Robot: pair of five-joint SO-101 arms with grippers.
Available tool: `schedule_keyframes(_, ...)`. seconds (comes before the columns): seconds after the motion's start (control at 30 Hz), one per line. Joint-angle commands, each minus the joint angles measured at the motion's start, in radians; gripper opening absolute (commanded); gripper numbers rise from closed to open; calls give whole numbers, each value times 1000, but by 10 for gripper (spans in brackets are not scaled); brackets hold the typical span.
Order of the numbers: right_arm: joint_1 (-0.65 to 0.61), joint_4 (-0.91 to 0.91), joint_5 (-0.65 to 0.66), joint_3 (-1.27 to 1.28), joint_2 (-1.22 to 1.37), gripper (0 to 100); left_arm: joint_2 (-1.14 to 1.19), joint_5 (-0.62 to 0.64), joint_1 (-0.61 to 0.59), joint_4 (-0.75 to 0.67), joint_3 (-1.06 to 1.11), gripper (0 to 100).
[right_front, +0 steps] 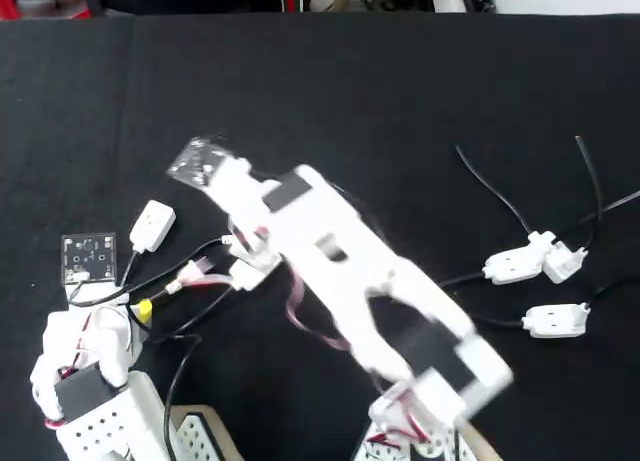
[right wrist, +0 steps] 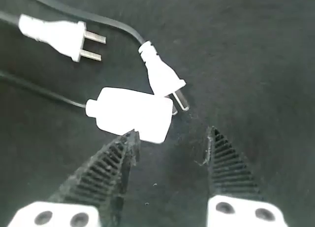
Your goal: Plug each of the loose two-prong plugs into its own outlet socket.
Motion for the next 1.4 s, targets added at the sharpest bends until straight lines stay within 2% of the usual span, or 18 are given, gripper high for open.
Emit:
schedule_keyframes(0.0,-6,233,141,-516,390,212,3,-9,-18,3,-4,296)
schedule_keyframes(0.27,-21,545,235,-1303,911,213,3,-9,-18,3,-1,296)
schedule_keyframes(0.37,-20,608,233,-1570,1067,213,3,-9,-18,3,2,296)
schedule_keyframes(0.43,-15,609,233,-1659,1139,213,3,-14,-18,3,2,296)
schedule_keyframes(0.57,-34,609,236,-1618,1196,213,3,-41,-15,11,2,296)
schedule_keyframes(0.7,-23,609,238,-1563,1139,211,3,-43,-10,15,2,296)
schedule_keyframes(0.83,-21,609,339,-1359,1044,204,3,-43,-8,15,2,296)
schedule_keyframes(0.9,-25,609,396,-1241,998,160,3,-43,-8,15,2,296)
schedule_keyframes(1.0,-25,609,453,-1153,949,40,3,-43,-8,15,2,296)
schedule_keyframes(1.23,-12,606,457,-1194,946,12,3,-43,-8,15,2,296)
schedule_keyframes(1.37,26,608,391,-1283,923,19,3,-43,-8,15,2,296)
